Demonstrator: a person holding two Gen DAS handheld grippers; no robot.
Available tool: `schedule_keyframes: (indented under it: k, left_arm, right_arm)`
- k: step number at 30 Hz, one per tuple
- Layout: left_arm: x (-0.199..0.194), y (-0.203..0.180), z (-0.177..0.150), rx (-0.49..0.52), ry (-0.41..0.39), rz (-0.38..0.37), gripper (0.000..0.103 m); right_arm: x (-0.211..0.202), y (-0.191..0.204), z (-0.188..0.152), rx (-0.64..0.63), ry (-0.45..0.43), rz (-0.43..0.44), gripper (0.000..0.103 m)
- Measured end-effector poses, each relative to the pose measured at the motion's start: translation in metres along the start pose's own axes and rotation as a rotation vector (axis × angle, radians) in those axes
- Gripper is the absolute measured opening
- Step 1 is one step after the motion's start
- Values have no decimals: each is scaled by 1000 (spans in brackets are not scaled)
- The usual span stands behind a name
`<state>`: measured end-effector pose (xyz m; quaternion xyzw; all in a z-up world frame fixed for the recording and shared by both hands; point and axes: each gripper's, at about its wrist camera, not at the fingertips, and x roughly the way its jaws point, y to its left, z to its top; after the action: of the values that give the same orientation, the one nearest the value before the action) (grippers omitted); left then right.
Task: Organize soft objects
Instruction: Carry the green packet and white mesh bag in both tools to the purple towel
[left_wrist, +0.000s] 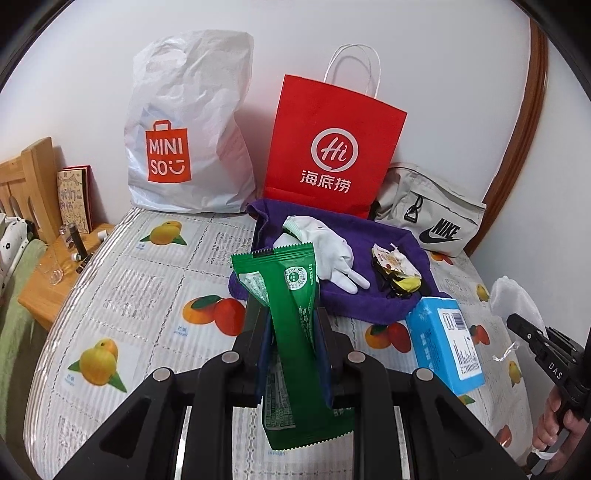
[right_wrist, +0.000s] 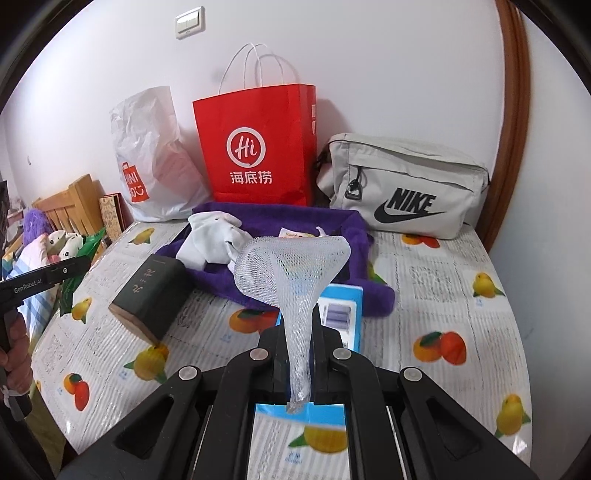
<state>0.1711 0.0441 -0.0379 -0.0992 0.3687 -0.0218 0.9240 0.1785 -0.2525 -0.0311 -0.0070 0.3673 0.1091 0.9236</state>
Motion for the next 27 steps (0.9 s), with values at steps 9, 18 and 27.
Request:
schedule_keyframes:
  k: [9, 18, 27]
  left_arm:
    - [26, -3, 22, -2, 28, -20, 21]
    - [51, -4, 41, -14, 53, -46, 21]
    - [81, -12, 55, -23, 87, -68, 21]
  right_arm:
    - [26, -1, 25, -17, -12, 10, 6]
    - [60, -14, 46, -8, 12, 6, 6]
    - [90, -25, 65, -20, 25, 9, 6]
